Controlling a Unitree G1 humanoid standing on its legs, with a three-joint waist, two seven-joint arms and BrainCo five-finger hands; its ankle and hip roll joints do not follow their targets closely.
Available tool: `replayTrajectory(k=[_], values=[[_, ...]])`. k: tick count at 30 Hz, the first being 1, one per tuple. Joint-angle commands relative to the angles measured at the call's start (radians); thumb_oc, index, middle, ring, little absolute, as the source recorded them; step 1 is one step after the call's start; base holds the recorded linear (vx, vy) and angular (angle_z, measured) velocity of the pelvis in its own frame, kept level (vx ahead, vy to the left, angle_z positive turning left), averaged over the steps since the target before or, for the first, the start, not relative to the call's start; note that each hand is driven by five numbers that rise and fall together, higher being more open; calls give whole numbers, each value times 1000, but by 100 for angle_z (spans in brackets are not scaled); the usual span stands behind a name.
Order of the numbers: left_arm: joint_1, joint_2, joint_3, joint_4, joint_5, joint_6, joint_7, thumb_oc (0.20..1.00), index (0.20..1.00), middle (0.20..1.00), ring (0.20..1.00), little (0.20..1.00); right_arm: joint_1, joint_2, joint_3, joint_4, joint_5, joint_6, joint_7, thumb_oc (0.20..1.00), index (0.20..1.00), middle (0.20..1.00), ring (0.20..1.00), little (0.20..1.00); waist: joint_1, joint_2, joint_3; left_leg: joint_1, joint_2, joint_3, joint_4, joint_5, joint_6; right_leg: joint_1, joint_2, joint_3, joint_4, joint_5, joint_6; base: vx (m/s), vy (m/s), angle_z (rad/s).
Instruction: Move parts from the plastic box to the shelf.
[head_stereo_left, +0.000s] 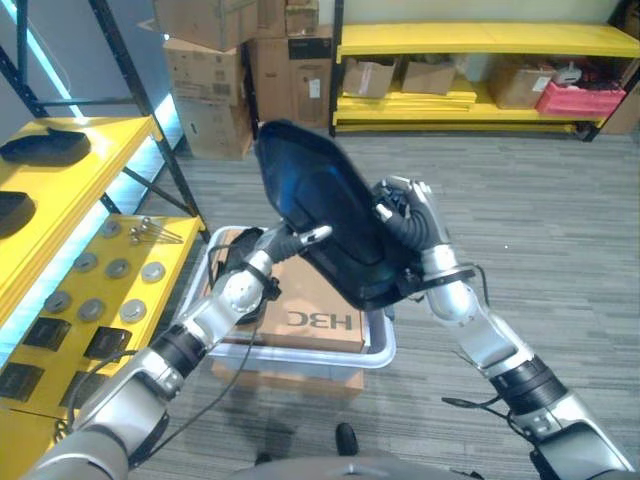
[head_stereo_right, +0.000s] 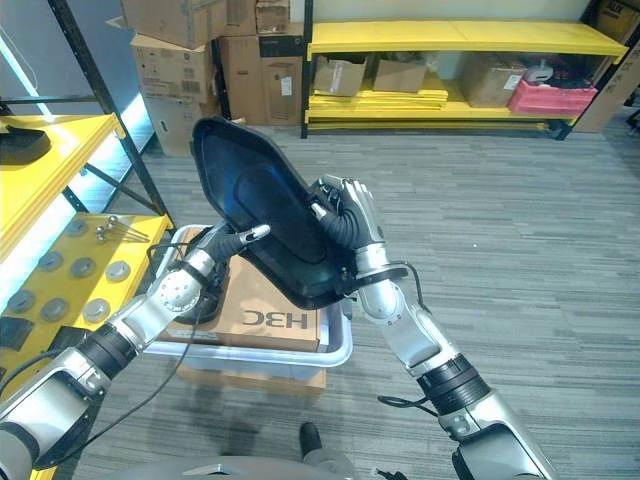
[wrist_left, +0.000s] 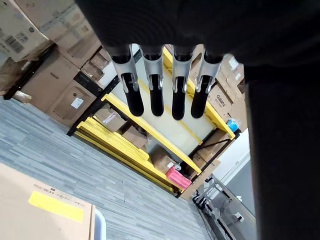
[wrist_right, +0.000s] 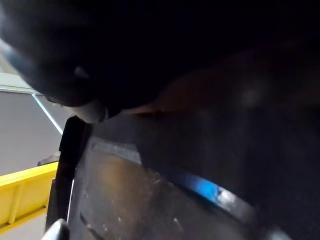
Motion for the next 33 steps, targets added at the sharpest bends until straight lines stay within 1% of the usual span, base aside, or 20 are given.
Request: replayTrajectory(k=[1,3,4,5,6,7,8,10,12,13,15,18,22,24,25,26,29,30,31,33], values=[[-120,-127,-42,70,-34,-44,55,200,200,200,200,200,-73,99,67,-198,21,-168,23,200,200,200,200,200,26,-16,-6,34,31,21,76,-150,-44,61,-24,-74,149,-272,99,0,0,0],[-98,-136,-27,62,-69,-48,61,200,200,200,200,200,-71,102,69,-196,15,-165,17,200,200,200,200,200,28,-17,-6,34,31,20,78,-150,-44,62,-24,-74,149,-271,98,0,0,0],[-78,-146,-12,53,-113,-51,77,200,200,200,200,200,-69,105,69,-195,11,-161,12,200,200,200,200,200,29,-18,-4,34,31,19,78,-150,-44,62,-25,-76,149,-271,97,0,0,0],[-76,-145,-12,52,-115,-51,77,200,200,200,200,200,-69,105,70,-195,11,-161,11,200,200,200,200,200,29,-18,-5,34,31,19,78,-150,-44,63,-25,-76,149,-271,97,0,0,0],[-29,-170,19,37,-209,-58,109,200,200,200,200,200,-61,115,72,-187,-1,-149,-4,200,200,200,200,200,33,-21,-3,33,31,16,78,-148,-43,62,-26,-77,148,-271,95,0,0,0],[-8,-177,30,25,-250,-65,120,200,200,200,200,200,-56,121,77,-182,-7,-145,-13,200,200,200,200,200,33,-21,-3,32,30,14,78,-148,-42,62,-26,-77,148,-271,94,-14,-38,0],[37,-197,57,-7,-344,-88,150,200,200,200,200,200,-52,138,88,-167,-18,-133,-37,200,200,200,200,200,37,-23,-1,28,30,12,80,-146,-42,61,-27,-75,148,-270,92,0,0,0],[38,-196,58,-7,-345,-88,150,200,200,200,200,200,-53,138,90,-166,-19,-133,-38,200,200,200,200,200,36,-23,-2,28,30,12,80,-146,-42,61,-27,-75,148,-270,92,0,0,0],[76,-205,83,-62,-417,-129,175,200,200,200,200,200,-45,154,110,-143,-23,-123,-50,200,200,200,200,200,39,-27,4,24,30,8,80,-144,-44,57,-27,-73,150,-271,92,-24,-46,2],[94,-198,94,-80,-432,-134,176,200,200,200,200,200,-36,155,111,-143,-13,-128,-46,200,200,200,200,200,39,-28,4,23,31,8,82,-145,-44,56,-26,-72,152,-272,91,-13,-38,2],[132,-162,138,-127,-426,-150,176,200,200,200,200,200,2,138,107,-137,9,-141,-25,200,200,200,200,200,39,-29,6,21,32,7,89,-146,-47,55,-25,-69,160,-277,89,1,-46,0],[163,-137,175,-160,-423,-157,178,200,200,200,200,200,21,129,95,-140,27,-150,-9,200,200,200,200,200,43,-30,7,20,33,5,94,-146,-49,53,-24,-71,166,-281,87,-2,-46,0],[243,-85,263,-261,-421,-178,178,200,200,200,200,200,22,132,84,-138,81,-167,36,200,200,200,200,200,62,-32,17,8,38,-10,121,-153,-53,49,-24,-75,185,-291,79,-5,-68,9],[319,-48,325,-329,-401,-183,173,200,200,200,200,200,18,141,86,-138,130,-181,80,200,200,200,200,200,89,-34,27,-4,44,-31,128,-145,-59,49,-22,-91,193,-299,69,-24,-112,41],[337,-38,343,-346,-391,-184,175,200,200,200,200,200,17,144,88,-134,142,-183,91,200,200,200,200,200,100,-35,34,-10,45,-43,133,-141,-63,49,-21,-97,197,-302,65,-24,-88,52],[339,-38,344,-349,-390,-182,175,200,200,200,200,200,16,145,89,-132,143,-184,91,200,200,200,200,200,96,-36,33,-12,45,-46,134,-142,-63,49,-22,-100,198,-303,65,-24,-67,50],[400,7,399,-396,-345,-182,166,200,200,200,200,200,0,151,98,-124,174,-192,124,200,200,200,200,200,140,-37,46,-26,49,-83,137,-135,-65,45,-19,-119,213,-312,54,-7,-81,46],[410,13,410,-406,-335,-181,164,200,200,200,200,200,-4,151,99,-122,181,-192,134,200,200,200,200,200,146,-38,52,-35,48,-97,143,-132,-68,46,-22,-130,217,-315,51,-20,-78,45],[418,19,419,-412,-326,-184,161,200,200,200,200,200,-7,150,98,-121,189,-193,145,200,200,200,200,200,162,-39,63,-47,47,-113,150,-126,-72,45,-25,-144,223,-318,48,-36,-70,69],[419,22,430,-418,-313,-184,158,200,200,200,200,200,-12,147,87,-108,199,-194,148,200,200,200,200,200,172,-42,80,-88,45,-148,171,-114,-85,48,-43,-197,230,-330,43,-42,-72,95]])
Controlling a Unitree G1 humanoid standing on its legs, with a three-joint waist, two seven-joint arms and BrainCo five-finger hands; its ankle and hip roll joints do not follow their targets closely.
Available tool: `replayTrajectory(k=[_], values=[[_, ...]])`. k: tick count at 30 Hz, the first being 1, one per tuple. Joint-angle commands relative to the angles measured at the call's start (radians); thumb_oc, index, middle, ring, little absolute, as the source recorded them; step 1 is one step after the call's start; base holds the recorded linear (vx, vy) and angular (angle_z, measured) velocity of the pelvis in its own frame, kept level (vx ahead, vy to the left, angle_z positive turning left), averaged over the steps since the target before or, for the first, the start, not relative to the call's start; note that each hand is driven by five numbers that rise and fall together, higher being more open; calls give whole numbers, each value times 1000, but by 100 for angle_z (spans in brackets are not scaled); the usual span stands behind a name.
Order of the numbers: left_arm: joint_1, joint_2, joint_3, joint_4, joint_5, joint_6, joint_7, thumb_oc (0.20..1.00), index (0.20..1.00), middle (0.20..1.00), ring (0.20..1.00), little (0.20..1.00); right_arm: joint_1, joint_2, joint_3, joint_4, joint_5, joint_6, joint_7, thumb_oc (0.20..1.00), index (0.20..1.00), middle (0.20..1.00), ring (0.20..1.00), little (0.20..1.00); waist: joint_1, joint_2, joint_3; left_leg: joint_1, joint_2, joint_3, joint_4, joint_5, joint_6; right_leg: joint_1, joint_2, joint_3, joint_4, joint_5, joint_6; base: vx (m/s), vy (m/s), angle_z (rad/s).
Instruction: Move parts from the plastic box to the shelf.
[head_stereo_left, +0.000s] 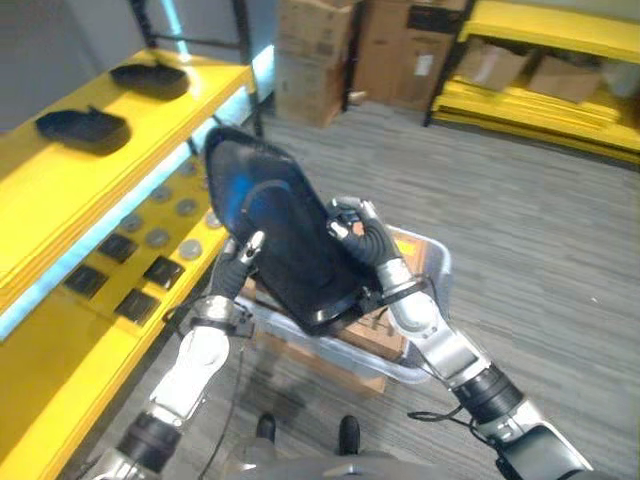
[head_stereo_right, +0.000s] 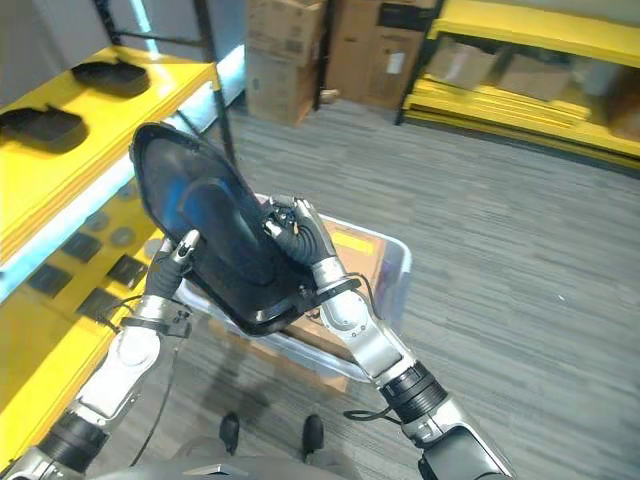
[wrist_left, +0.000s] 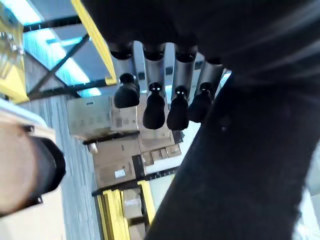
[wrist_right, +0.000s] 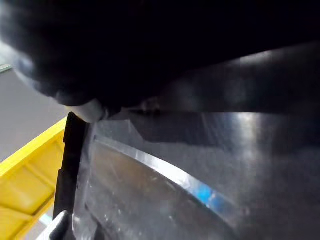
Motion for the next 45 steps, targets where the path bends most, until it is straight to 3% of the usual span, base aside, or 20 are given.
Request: replayTrajectory(k=[1,4,5,10,21,22,24,25,26,29,30,35,36,37,38,39,40,42,44,45], values=[[-81,28,151,5,-34,-69,31,200,200,200,200,200,-5,-10,-23,-106,80,-135,33,200,200,200,200,200,-18,-38,-9,-4,42,71,149,-131,-70,19,-54,-32,223,-299,72,-10,-48,98],[-75,25,149,3,-34,-69,9,200,200,200,200,200,18,-31,-52,-101,82,-130,37,200,200,200,200,200,-36,-34,-5,-38,75,149,155,-109,-70,31,-82,-115,231,-308,73,51,22,143],[-67,30,153,0,-39,-74,-2,200,200,200,200,200,29,-38,-66,-95,80,-131,36,200,200,200,200,200,-47,-25,-6,-40,97,227,137,-91,-74,43,-99,-168,231,-309,77,57,62,200],[-48,62,175,-17,-20,-73,-8,200,200,200,200,200,41,-33,-82,-97,80,-128,40,200,200,200,200,200,-46,-7,-25,-33,95,288,80,-68,-81,73,-122,-235,176,-285,95,116,109,144],[-36,121,256,-100,46,-65,23,200,200,200,200,200,-28,22,-74,-104,107,-132,78,200,200,200,200,200,-2,-17,-37,-76,-55,261,187,-187,0,105,-295,-203,179,-191,162,141,220,16],[-50,132,250,-104,41,-68,25,200,200,200,200,200,-33,34,-78,-129,117,-139,79,200,200,200,200,200,-9,-21,-27,-67,-90,240,189,-203,25,54,-310,-110,284,-108,165,178,276,16],[-78,133,231,-90,38,-77,14,200,200,200,200,200,-22,37,-103,-147,123,-148,72,200,200,200,200,200,-16,-21,-25,-45,-102,211,178,-217,38,35,-227,29,305,-157,157,165,166,62],[-79,133,231,-90,38,-77,14,200,200,200,200,200,-22,37,-104,-148,123,-147,73,200,200,200,200,200,-14,-20,-25,-47,-101,213,176,-213,38,33,-225,31,303,-154,157,250,106,118],[-90,136,224,-81,41,-78,-1,200,200,200,200,200,-16,40,-118,-161,144,-151,89,200,200,200,200,200,-6,-7,-24,-24,-99,189,156,-218,45,7,-152,101,295,-238,145,174,74,99],[-90,138,219,-82,36,-80,-14,200,200,200,200,200,-7,37,-131,-173,162,-158,95,200,200,200,200,200,-11,-3,-17,-10,-102,176,147,-220,49,-25,-123,113,292,-250,136,197,46,11],[-109,126,192,-75,26,-79,-27,200,200,200,200,200,40,19,-169,-192,195,-172,103,200,200,200,200,200,-63,5,4,34,-131,113,133,-235,58,-108,-3,172,280,-242,135,243,46,22],[-119,95,171,-74,20,-85,-40,200,200,200,200,200,91,2,-209,-198,217,-185,103,200,200,200,200,200,-83,2,15,67,-173,39,191,-287,58,-61,29,180,234,-215,106,273,-58,143],[-112,93,178,-79,12,-90,-39,200,200,200,200,200,97,-3,-209,-197,229,-190,105,200,200,200,200,200,-90,9,11,62,-171,28,231,-288,45,-47,32,170,233,-223,97,192,-108,120],[-91,81,189,-92,-26,-94,-51,200,200,200,200,200,103,-19,-206,-199,257,-186,123,200,200,200,200,200,-90,22,15,8,-171,31,386,-242,-19,-28,20,165,237,-233,86,217,-145,127],[-82,66,196,-86,-52,-88,-53,200,200,200,200,200,103,-39,-215,-195,256,-175,122,501,501,501,501,501,-88,23,39,-101,-171,32,583,-177,-97,3,-4,151,234,-243,66,145,-100,68],[-82,66,196,-86,-53,-88,-53,200,200,200,200,200,102,-39,-215,-195,256,-175,122,856,856,856,856,856,-93,28,36,-112,-168,28,598,-183,-98,-1,-1,146,236,-244,65,74,-49,77],[-70,57,204,-82,-56,-87,-52,200,200,200,200,200,99,-45,-212,-194,253,-169,124,1000,1000,1000,1000,1000,-83,26,38,-131,-167,34,640,-170,-105,17,-9,142,230,-253,53,104,-11,73],[-50,47,214,-79,-64,-85,-57,200,200,200,200,200,102,-58,-210,-187,251,-162,131,1000,1000,1000,1000,1000,-79,26,36,-150,-119,68,656,-173,-95,53,-25,128,216,-266,41,189,8,10],[-51,45,221,-57,-63,-80,-39,200,200,200,200,200,97,-63,-199,-169,248,-147,131,1000,1000,1000,1000,1000,-73,13,25,-117,11,127,398,-197,-56,64,-61,97,217,-293,54,204,52,-16],[-52,45,221,-57,-63,-80,-39,200,200,200,200,200,97,-63,-199,-169,248,-147,131,1000,1000,1000,1000,1000,-72,12,26,-114,10,128,395,-195,-55,65,-63,98,218,-293,54,109,91,38]])
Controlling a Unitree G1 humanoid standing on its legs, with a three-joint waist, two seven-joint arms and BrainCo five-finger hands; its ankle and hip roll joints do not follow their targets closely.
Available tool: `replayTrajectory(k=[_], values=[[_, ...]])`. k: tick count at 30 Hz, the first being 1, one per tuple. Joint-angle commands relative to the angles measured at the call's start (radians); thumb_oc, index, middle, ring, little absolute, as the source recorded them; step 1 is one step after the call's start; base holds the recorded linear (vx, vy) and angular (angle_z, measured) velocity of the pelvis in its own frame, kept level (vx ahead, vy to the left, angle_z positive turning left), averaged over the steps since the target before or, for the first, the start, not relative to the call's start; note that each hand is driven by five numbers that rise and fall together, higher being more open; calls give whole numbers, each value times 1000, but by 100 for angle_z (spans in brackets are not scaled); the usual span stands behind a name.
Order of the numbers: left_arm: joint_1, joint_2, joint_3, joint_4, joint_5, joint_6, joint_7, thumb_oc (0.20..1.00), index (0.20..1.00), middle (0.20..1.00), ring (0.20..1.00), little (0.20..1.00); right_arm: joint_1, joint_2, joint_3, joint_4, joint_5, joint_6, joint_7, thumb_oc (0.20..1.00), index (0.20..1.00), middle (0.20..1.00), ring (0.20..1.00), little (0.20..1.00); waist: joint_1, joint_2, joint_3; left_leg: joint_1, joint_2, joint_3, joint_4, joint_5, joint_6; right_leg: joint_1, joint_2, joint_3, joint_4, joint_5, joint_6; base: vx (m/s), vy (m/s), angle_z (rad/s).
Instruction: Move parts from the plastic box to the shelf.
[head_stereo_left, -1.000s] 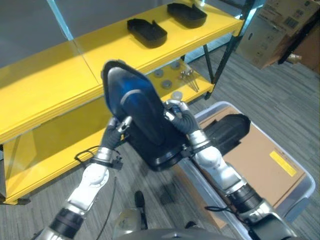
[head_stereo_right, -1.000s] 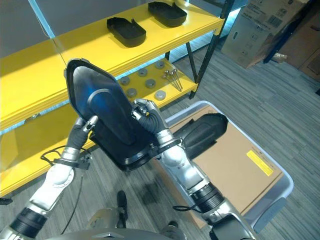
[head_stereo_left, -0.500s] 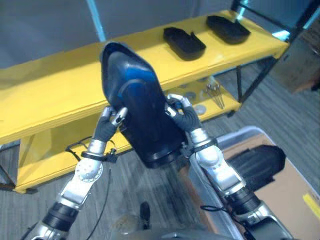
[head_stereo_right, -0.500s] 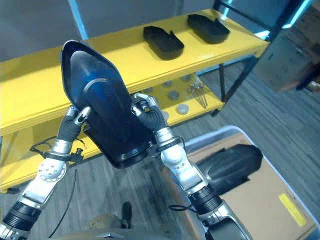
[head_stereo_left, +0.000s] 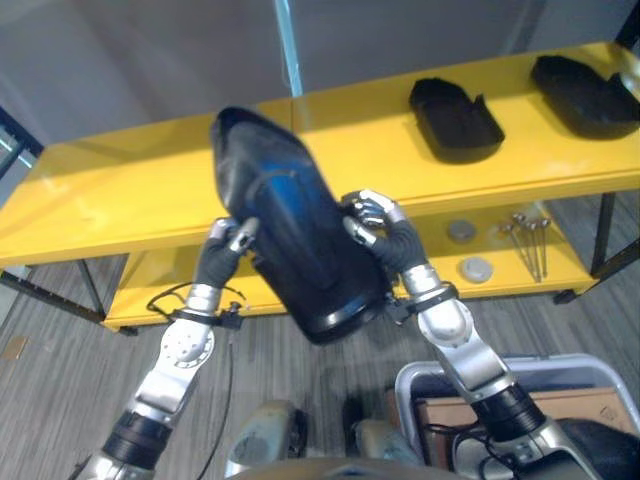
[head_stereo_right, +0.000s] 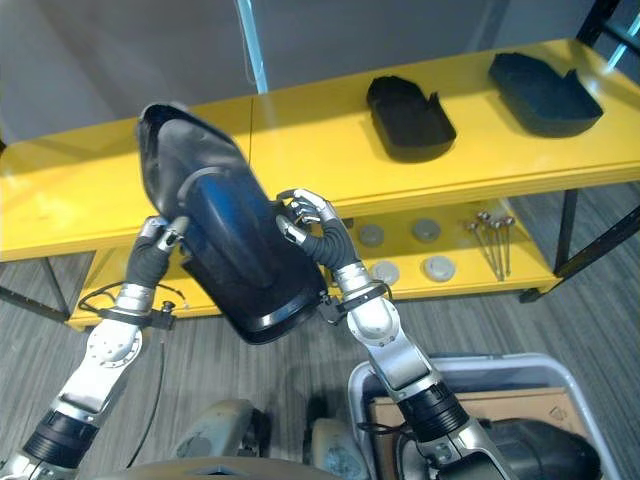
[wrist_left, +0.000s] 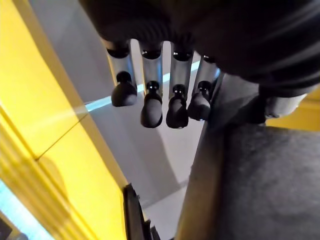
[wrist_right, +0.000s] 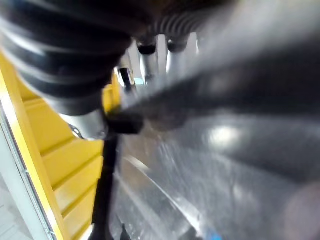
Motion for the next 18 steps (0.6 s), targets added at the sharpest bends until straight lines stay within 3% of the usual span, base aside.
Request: replayTrajectory(k=[1,3,4,9,13,18], values=[[-55,49,69,15,-28,-35,64,200,200,200,200,200,-28,-9,-43,-63,33,-44,-23,1000,1000,1000,1000,1000,1,5,-46,120,57,14,-251,-27,-9,212,-64,14,-206,-37,123,63,101,57],[-72,69,83,32,-2,-39,109,200,200,200,200,200,-42,-4,-42,-22,20,-48,-53,1000,1000,1000,1000,1000,3,13,-56,122,83,-10,-379,53,-41,221,-69,8,-231,-44,135,173,175,3],[-67,73,99,33,20,-38,121,200,200,200,200,200,-28,-4,-44,-9,-5,-45,-53,1000,1000,1000,1000,1000,-7,24,-81,161,98,30,-446,62,-50,244,-68,0,-260,-48,149,198,153,-57],[-77,126,136,44,93,-13,164,200,200,200,200,200,-20,20,-50,-18,-42,-33,-61,1000,1000,1000,1000,1000,1,19,-89,191,69,81,-461,55,-40,267,-110,28,-295,-25,176,158,164,-21],[-100,190,202,96,113,2,194,200,200,200,200,200,0,30,-68,-24,-63,-24,-59,1000,1000,1000,1000,1000,11,-4,-98,214,57,138,-513,61,-26,229,-140,53,-324,14,207,80,100,-47],[-147,260,234,176,134,22,225,200,200,200,200,200,16,29,-77,-19,-57,-23,-49,1000,1000,1000,1000,1000,0,-13,-93,213,56,170,-539,66,-24,188,-140,68,-348,43,224,19,50,-17]])
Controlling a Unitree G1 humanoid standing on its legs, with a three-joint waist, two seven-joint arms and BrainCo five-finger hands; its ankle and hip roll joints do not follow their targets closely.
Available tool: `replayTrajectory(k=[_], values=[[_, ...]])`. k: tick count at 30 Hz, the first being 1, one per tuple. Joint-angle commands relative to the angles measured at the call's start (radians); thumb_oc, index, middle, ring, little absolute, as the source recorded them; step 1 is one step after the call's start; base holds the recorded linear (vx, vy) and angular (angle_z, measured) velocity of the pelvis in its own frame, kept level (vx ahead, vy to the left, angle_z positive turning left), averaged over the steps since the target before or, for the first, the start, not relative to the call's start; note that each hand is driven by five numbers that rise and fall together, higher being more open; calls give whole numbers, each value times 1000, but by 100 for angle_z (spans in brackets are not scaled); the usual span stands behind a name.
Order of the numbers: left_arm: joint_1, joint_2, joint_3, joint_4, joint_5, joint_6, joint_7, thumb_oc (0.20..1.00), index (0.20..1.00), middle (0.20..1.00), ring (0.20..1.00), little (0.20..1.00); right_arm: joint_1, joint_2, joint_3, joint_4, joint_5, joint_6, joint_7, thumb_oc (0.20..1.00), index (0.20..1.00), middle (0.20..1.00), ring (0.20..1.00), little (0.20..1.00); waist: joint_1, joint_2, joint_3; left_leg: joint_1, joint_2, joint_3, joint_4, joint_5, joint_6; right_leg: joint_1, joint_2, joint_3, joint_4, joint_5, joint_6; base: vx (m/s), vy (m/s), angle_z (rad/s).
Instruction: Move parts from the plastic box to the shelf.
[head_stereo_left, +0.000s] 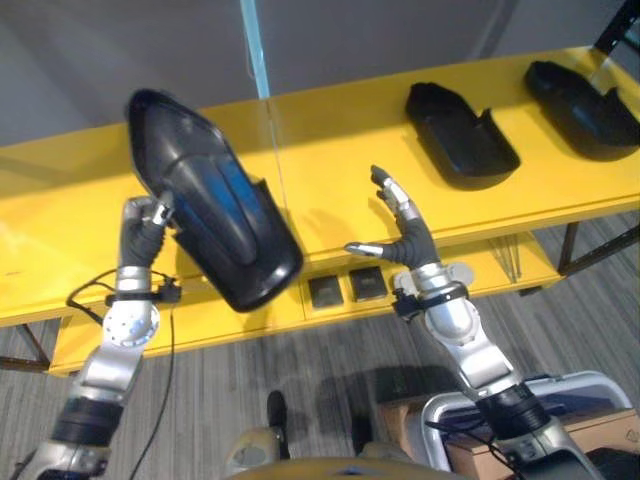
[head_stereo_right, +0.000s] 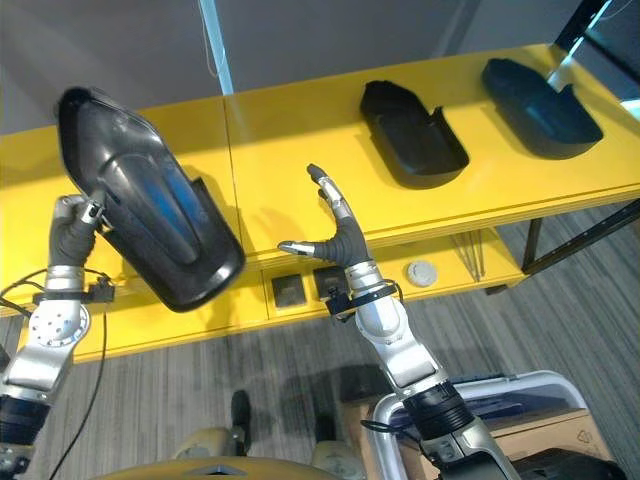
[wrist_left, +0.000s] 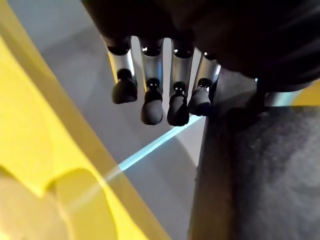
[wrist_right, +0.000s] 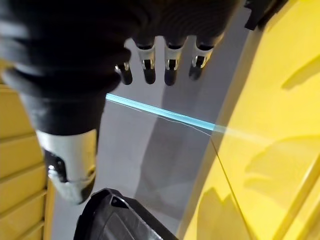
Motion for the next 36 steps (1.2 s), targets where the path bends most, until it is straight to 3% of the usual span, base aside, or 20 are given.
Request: replayTrajectory(k=[1,5,10,15,16,26,32,33,34,35,36], values=[[-85,53,71,35,5,-46,52,200,200,200,200,200,9,9,-44,-74,7,-38,-4,1000,1000,1000,1000,1000,6,-16,-44,37,82,61,36,-167,-130,17,-47,-5,35,-79,77,10,44,-8],[-136,122,79,171,-69,-35,24,200,200,200,200,200,55,9,-49,-80,46,-44,33,1000,1000,1000,1000,1000,-20,-11,-28,29,90,88,25,-157,-132,-26,-36,5,28,-63,84,-9,30,-32],[-292,277,36,516,-146,-10,-42,200,200,200,200,200,124,-8,-22,-93,108,-67,105,1000,1000,1000,1000,1000,-69,-2,8,9,110,132,18,-140,-136,-90,-20,22,30,-44,91,-14,19,-29],[-391,350,-8,707,-173,-1,-97,200,200,200,200,200,130,-18,-5,-93,128,-83,128,1000,1000,1000,1000,1000,-87,-1,26,-4,120,153,16,-131,-136,-123,-10,33,34,-35,96,-9,22,-20],[-455,429,-40,815,-134,16,-129,200,200,200,200,200,135,-29,2,-94,150,-96,146,1000,1000,1000,1000,1000,-99,-4,42,-19,132,166,14,-120,-139,-154,1,40,36,-24,101,3,11,-19],[-608,570,-122,998,-38,56,-124,200,200,200,200,200,135,-39,2,-81,190,-121,149,1000,1000,1000,1000,1000,-104,-17,78,-49,153,177,8,-101,-146,-199,21,43,31,-1,108,13,4,-11],[-685,542,-126,987,-82,38,-53,200,200,200,200,200,129,-35,12,-62,182,-125,129,1000,1000,1000,1000,1000,-101,-20,81,-60,153,173,9,-101,-147,-206,20,37,28,5,108,7,3,-2],[-670,482,-59,877,-199,-26,12,655,655,655,655,655,126,-39,15,-57,162,-118,112,1000,1000,1000,1000,1000,-94,-20,77,-49,149,168,11,-111,-146,-194,18,32,28,-4,108,9,3,3],[-666,482,-55,875,-199,-26,13,940,940,940,940,940,125,-40,16,-57,162,-118,112,1000,1000,1000,1000,1000,-94,-20,76,-52,149,169,11,-108,-146,-198,19,33,28,-1,108,17,2,6],[-636,469,-25,813,-220,-47,36,1000,1000,1000,1000,1000,129,-40,12,-58,163,-111,114,1000,1000,1000,1000,1000,-90,-21,70,-46,149,169,13,-112,-145,-191,18,33,27,-4,107,33,-8,6],[-614,440,-12,697,-250,-86,60,1000,1000,1000,1000,1000,129,-43,10,-60,167,-110,121,1000,1000,1000,1000,1000,-84,-22,58,-31,147,164,19,-124,-144,-173,14,30,30,-15,105,33,-9,4]])
